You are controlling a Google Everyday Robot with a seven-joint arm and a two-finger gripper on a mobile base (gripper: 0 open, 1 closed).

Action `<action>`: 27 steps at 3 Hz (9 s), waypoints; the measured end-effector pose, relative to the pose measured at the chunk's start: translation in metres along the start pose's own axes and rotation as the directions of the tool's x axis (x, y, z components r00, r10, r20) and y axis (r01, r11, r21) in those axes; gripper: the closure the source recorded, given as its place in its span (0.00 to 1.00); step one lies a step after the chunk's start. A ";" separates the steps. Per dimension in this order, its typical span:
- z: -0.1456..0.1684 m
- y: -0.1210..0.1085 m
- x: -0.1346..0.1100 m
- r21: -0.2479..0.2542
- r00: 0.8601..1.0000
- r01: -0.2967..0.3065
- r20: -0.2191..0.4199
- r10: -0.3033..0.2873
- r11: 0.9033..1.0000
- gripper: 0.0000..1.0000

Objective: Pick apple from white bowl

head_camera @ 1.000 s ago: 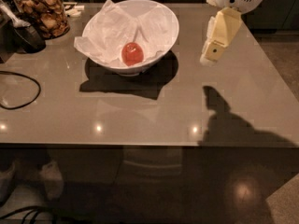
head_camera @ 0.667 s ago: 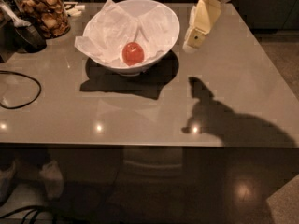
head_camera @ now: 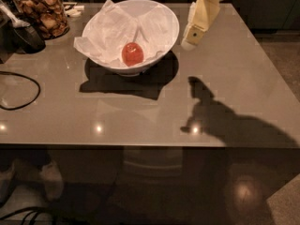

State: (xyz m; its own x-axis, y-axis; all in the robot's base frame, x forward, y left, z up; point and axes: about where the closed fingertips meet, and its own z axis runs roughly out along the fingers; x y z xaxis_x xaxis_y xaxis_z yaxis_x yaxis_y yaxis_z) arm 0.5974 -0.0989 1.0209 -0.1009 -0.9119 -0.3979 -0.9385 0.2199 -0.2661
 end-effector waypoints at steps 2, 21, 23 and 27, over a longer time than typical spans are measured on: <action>0.045 -0.055 -0.025 0.015 1.000 -0.021 -0.013 0.021 1.000 0.00; 0.218 -0.060 -0.076 -0.252 0.995 -0.094 -0.008 0.095 0.963 0.22; 0.231 -0.058 -0.070 -0.277 0.993 -0.112 -0.006 0.115 0.954 0.23; 0.231 -0.058 -0.070 -0.277 0.993 -0.112 -0.006 0.115 0.954 1.00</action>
Offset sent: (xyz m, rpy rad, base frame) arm 0.0716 0.0164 -0.0101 -0.0373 0.0241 -0.0426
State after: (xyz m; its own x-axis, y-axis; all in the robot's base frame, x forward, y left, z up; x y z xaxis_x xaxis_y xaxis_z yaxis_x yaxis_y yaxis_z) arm 0.7352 0.0318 0.8611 -0.2101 -0.8828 -0.4202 -0.9758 0.2160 0.0341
